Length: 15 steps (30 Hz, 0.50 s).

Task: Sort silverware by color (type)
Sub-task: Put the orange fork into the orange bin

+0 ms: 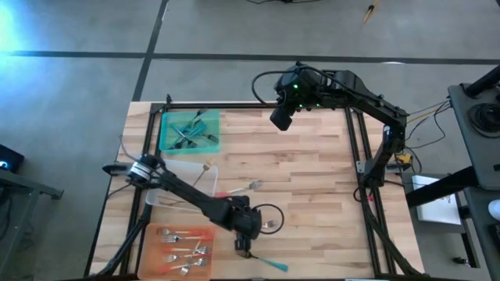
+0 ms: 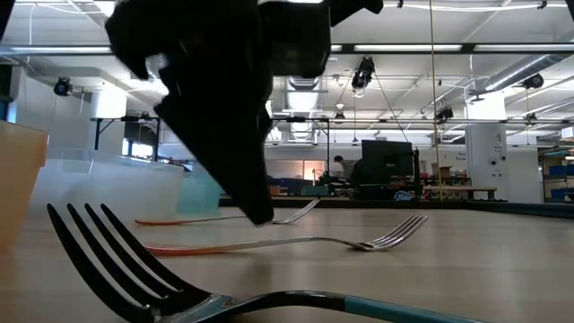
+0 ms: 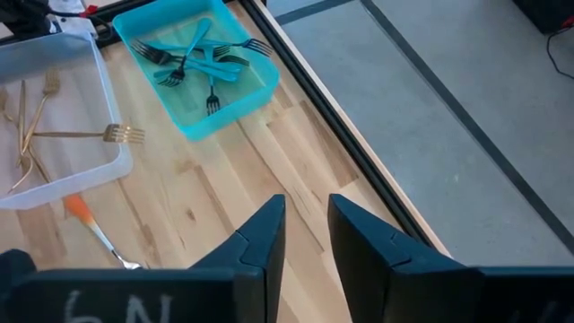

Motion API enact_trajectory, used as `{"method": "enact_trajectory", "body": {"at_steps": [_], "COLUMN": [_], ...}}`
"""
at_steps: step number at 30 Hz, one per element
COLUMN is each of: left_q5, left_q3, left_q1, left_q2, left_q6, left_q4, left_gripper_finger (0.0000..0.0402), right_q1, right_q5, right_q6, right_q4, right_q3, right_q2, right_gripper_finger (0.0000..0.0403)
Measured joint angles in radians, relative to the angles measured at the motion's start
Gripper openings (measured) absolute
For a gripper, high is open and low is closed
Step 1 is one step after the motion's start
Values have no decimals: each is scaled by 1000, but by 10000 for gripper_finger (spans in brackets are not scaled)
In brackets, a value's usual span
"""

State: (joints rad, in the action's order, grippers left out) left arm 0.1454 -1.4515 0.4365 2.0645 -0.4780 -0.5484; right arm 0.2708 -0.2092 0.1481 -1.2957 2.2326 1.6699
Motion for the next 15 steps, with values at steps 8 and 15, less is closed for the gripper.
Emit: {"method": "enact_trajectory", "body": {"at_steps": [8,15], "left_q5": [17,57], "left_q3": [-4,1], "left_q1": [1,3], "left_q2": [58,86], "left_q6": [-3,-48], "left_q4": [52,59], "left_gripper_finger": [205,171], "right_q1": [0,0], "right_q5": [0,1], "right_q6": [-1,0], "right_q4": [0,0], "right_q3": [0,0], "right_q2": [0,0], "right_gripper_finger": [69,68]}}
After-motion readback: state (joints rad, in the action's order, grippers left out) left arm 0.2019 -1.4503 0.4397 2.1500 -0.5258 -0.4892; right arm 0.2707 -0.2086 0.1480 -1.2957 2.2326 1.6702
